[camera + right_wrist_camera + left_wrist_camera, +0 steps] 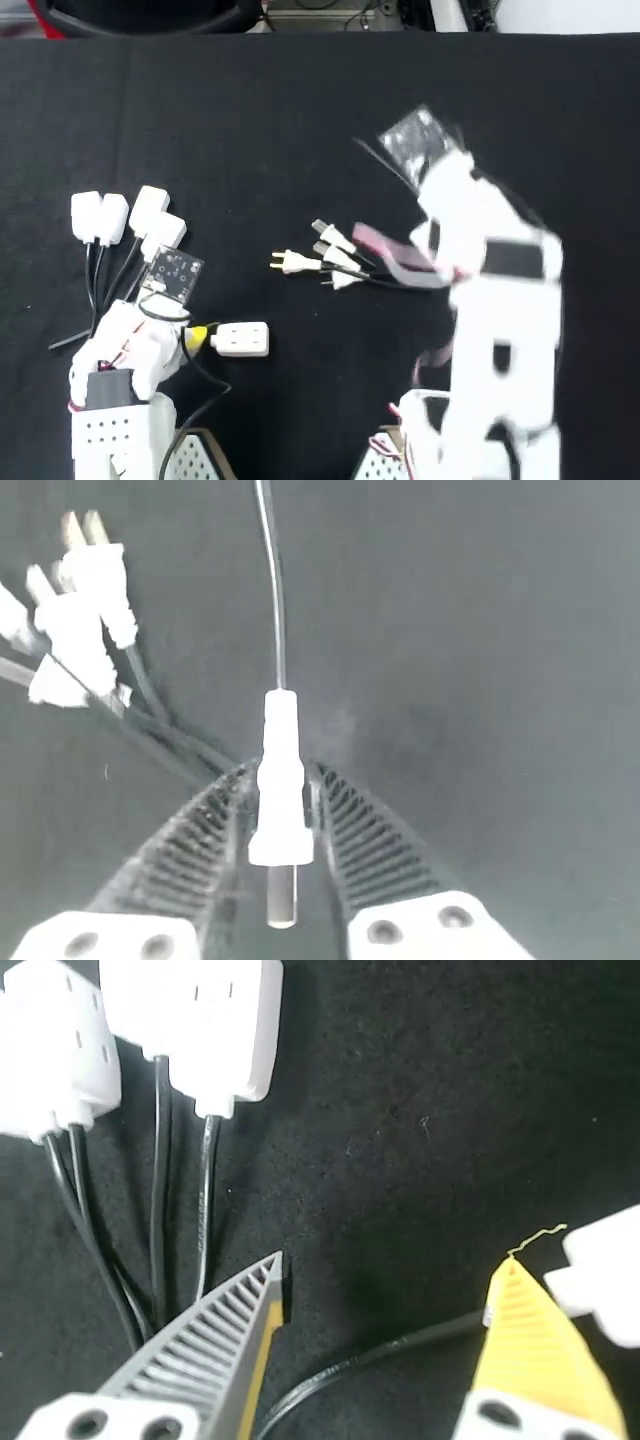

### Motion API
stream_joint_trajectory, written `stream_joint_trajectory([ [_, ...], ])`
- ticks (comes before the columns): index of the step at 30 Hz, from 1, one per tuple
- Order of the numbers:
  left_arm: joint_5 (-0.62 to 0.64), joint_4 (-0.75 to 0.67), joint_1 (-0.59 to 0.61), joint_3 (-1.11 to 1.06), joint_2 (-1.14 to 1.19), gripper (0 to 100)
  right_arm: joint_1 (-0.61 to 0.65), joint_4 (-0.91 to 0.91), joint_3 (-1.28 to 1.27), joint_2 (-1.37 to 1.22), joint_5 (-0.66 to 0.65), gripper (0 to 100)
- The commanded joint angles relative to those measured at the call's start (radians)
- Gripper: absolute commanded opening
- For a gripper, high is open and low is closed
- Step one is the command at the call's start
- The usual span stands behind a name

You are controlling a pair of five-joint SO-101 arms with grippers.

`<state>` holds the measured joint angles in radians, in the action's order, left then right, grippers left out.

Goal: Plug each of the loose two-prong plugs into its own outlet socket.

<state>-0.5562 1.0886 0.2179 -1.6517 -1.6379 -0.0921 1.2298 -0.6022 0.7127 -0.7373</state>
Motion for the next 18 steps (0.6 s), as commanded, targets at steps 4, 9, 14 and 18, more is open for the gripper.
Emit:
stream_joint_trajectory([
  [4, 0.169, -0.069, -0.016, 0.087, -0.034, 32, 0.115, -0.098, -0.325, 0.558, 0.187, 1.1],
  [9, 0.391, -0.146, -0.193, 0.171, -0.15, 32, 0.308, -0.137, -0.335, 0.682, 0.379, 1.1],
  [14, 0.473, -0.316, -0.493, 0.171, -0.163, 32, 0.46, -0.193, -0.325, 0.61, 0.445, 1.1],
  [18, 0.516, -0.459, -0.556, 0.179, -0.055, 32, 0.574, -0.241, -0.369, 0.536, 0.451, 1.1],
])
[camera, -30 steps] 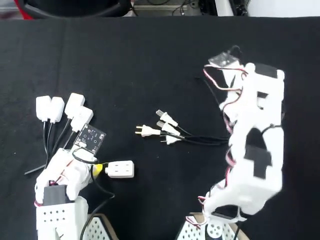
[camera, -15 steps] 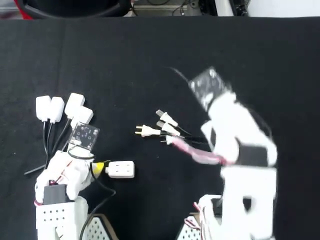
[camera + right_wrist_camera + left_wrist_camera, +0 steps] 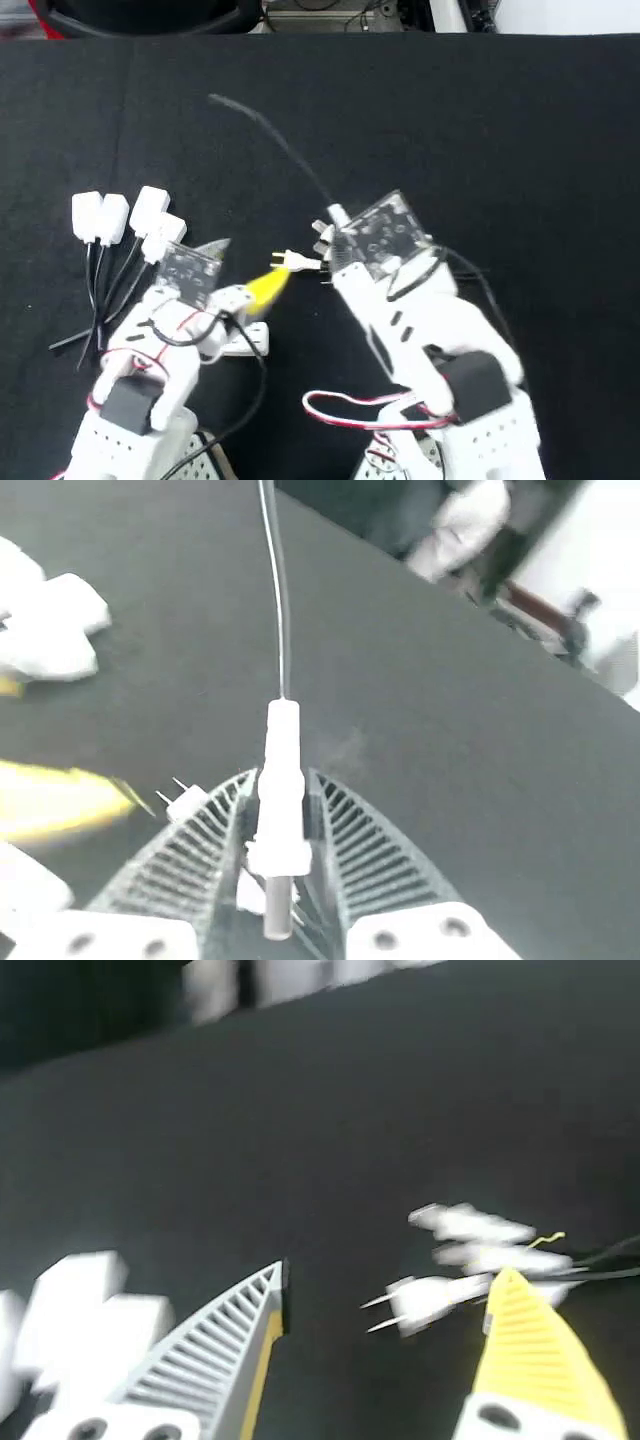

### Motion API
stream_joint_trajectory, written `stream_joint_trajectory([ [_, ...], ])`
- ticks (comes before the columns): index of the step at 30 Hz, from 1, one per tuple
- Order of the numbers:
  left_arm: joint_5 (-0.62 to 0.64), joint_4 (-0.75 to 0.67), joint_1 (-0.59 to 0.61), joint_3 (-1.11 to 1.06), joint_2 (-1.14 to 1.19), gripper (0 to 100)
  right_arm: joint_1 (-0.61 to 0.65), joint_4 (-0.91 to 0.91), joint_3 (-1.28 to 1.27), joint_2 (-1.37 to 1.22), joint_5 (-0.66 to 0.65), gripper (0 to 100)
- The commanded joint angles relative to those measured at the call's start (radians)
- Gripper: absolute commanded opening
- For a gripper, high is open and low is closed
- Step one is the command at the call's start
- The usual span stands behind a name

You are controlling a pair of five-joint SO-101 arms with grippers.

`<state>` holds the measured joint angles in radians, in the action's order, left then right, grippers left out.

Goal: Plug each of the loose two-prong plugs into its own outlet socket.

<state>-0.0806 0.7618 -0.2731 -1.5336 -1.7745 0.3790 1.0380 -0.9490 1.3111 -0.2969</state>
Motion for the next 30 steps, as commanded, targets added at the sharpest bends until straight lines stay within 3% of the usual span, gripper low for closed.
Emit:
stream_joint_trajectory([
  [1, 0.038, -0.158, -0.058, 0.065, 0.115, 32, 0.133, -0.049, -0.038, -0.073, 0.009, 1.1],
  [6, 0.048, -0.273, -0.005, 0.147, 0.299, 32, 0.252, -0.048, -0.119, -0.085, -0.021, 1.1],
  [10, 0.104, -0.275, 0.041, 0.234, 0.381, 28, 0.253, -0.052, -0.176, -0.088, -0.034, 1.1],
  [18, 0.11, -0.272, -0.001, 0.257, 0.382, 28, 0.258, -0.069, -0.213, -0.088, -0.034, 1.1],
  [26, 0.11, 0.025, -0.004, 0.452, 0.381, 28, 0.258, -0.1, -0.251, -0.09, -0.034, 1.1],
  [30, 0.107, 0.118, -0.096, 0.492, 0.381, 28, 0.259, -0.109, -0.266, -0.09, -0.034, 1.1],
])
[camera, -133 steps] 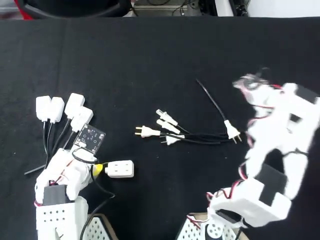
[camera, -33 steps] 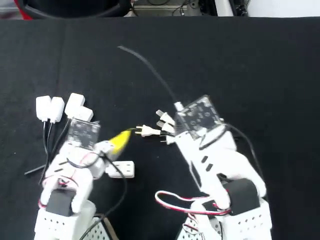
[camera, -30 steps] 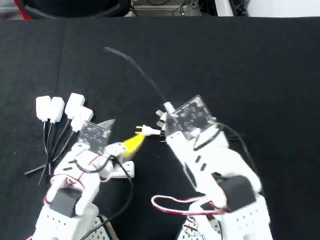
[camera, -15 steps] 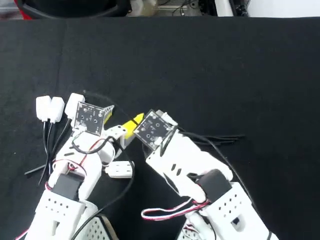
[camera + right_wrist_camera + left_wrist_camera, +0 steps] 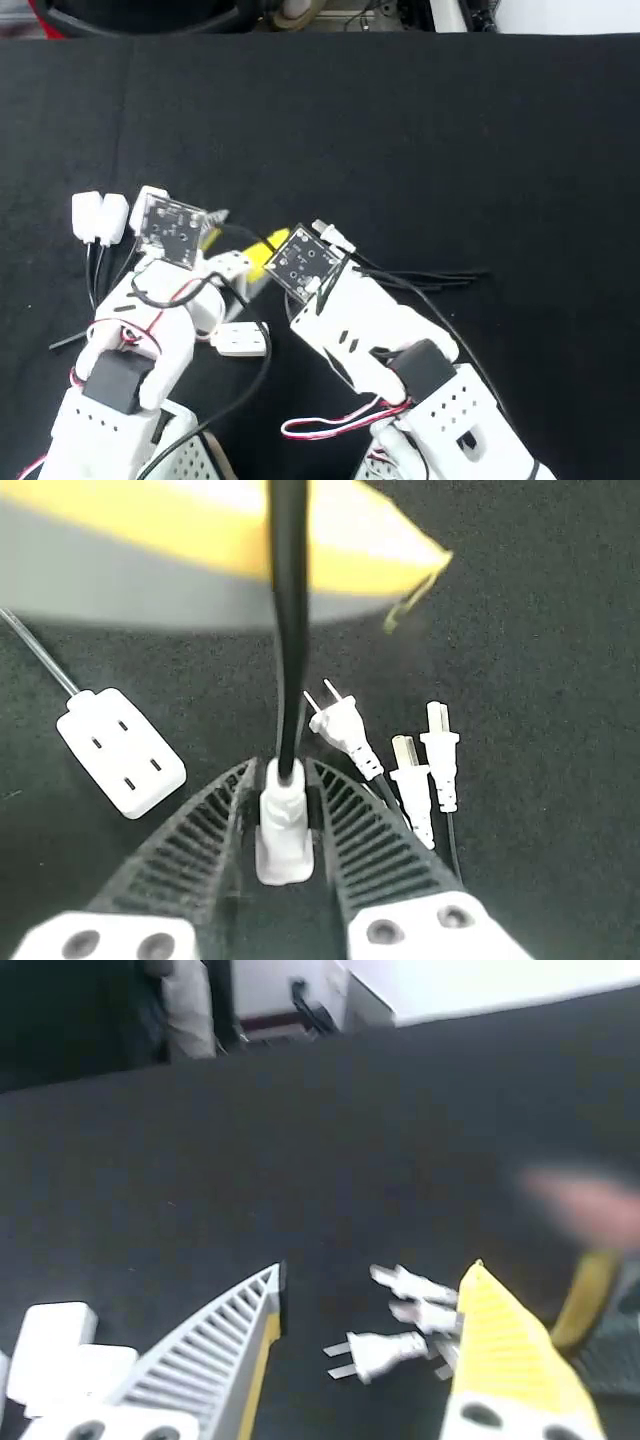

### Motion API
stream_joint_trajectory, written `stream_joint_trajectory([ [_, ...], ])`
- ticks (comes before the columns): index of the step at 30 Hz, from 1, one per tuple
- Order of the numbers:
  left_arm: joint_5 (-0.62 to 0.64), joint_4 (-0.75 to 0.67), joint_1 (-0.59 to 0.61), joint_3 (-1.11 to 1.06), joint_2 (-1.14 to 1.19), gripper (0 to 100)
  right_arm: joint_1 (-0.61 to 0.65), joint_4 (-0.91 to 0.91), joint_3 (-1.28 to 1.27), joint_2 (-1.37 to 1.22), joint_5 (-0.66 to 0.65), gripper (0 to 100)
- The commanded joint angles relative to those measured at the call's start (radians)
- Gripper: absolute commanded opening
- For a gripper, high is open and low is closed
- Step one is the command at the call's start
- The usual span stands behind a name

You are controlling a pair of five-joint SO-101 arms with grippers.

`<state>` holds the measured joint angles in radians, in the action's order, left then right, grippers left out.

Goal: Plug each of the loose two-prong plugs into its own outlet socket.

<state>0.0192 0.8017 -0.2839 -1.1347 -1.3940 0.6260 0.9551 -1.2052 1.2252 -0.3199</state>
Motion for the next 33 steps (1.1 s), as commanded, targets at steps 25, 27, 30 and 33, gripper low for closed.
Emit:
stream_joint_trajectory([
  [25, -0.261, 0.241, 0.286, -0.318, -0.43, 28, -0.1, -0.075, 0.156, -0.004, 0.157, 1.1],
  [27, -0.285, 0.242, 0.252, -0.343, -0.43, 28, -0.084, -0.11, 0.168, -0.004, 0.201, 1.1],
  [30, -0.293, 0.273, 0.17, -0.338, -0.433, 27, -0.032, -0.19, 0.15, -0.004, 0.267, 1.1],
  [33, -0.249, 0.272, 0.119, -0.329, -0.433, 27, 0.02, -0.293, 0.101, -0.004, 0.322, 1.1],
])
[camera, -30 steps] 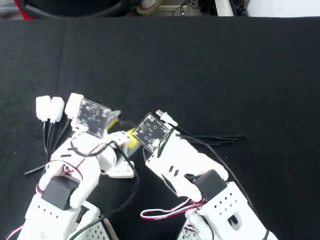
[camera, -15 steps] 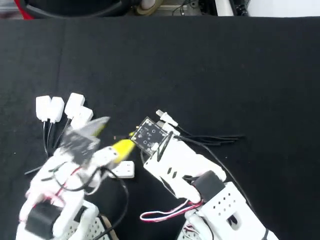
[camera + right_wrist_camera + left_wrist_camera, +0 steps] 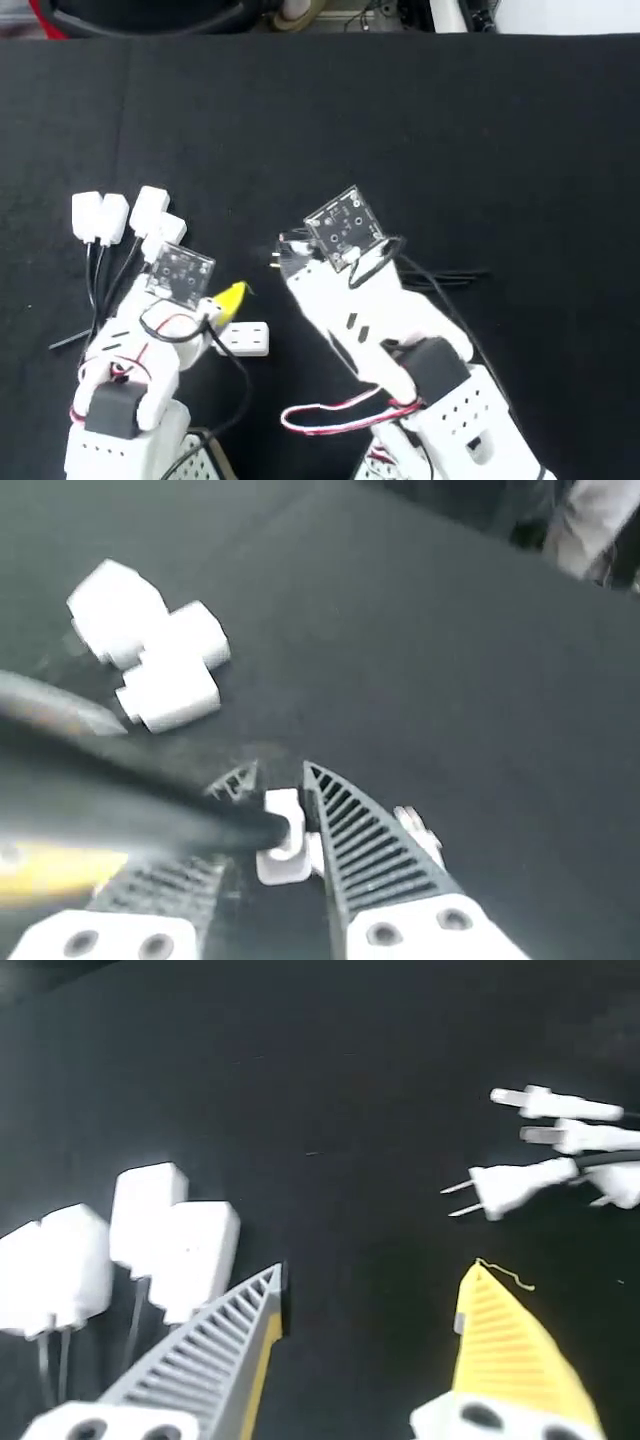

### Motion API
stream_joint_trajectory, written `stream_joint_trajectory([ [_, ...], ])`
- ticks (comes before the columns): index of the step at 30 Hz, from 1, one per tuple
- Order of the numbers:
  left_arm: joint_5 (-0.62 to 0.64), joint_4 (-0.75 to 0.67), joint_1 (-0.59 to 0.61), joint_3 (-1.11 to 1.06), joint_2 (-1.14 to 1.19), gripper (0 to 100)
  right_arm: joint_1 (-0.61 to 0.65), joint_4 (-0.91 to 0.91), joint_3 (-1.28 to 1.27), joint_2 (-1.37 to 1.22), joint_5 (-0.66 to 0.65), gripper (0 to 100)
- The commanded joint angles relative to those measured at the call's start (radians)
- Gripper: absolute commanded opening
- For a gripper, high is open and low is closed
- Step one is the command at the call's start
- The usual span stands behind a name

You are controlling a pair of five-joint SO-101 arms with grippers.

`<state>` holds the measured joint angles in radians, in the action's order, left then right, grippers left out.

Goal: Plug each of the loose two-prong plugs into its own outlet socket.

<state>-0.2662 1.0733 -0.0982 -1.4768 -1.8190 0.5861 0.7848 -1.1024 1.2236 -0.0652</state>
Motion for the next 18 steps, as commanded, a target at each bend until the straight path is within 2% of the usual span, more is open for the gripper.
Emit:
stream_joint_trajectory([
  [1, 0.055, -0.008, -0.084, 0.013, -0.008, 27, 0.069, -0.147, -0.019, -0.002, 0.074, 1.1],
  [6, 0.164, -0.098, -0.114, 0.007, -0.008, 27, 0.074, -0.184, -0.07, -0.002, 0.078, 1.1],
  [12, 0.264, -0.304, -0.11, -0.079, -0.006, 27, 0.167, -0.18, -0.105, -0.002, 0.101, 1.1],
  [18, 0.324, -0.308, -0.035, -0.053, -0.006, 28, 0.173, -0.18, -0.134, -0.002, 0.1, 1.1],
])
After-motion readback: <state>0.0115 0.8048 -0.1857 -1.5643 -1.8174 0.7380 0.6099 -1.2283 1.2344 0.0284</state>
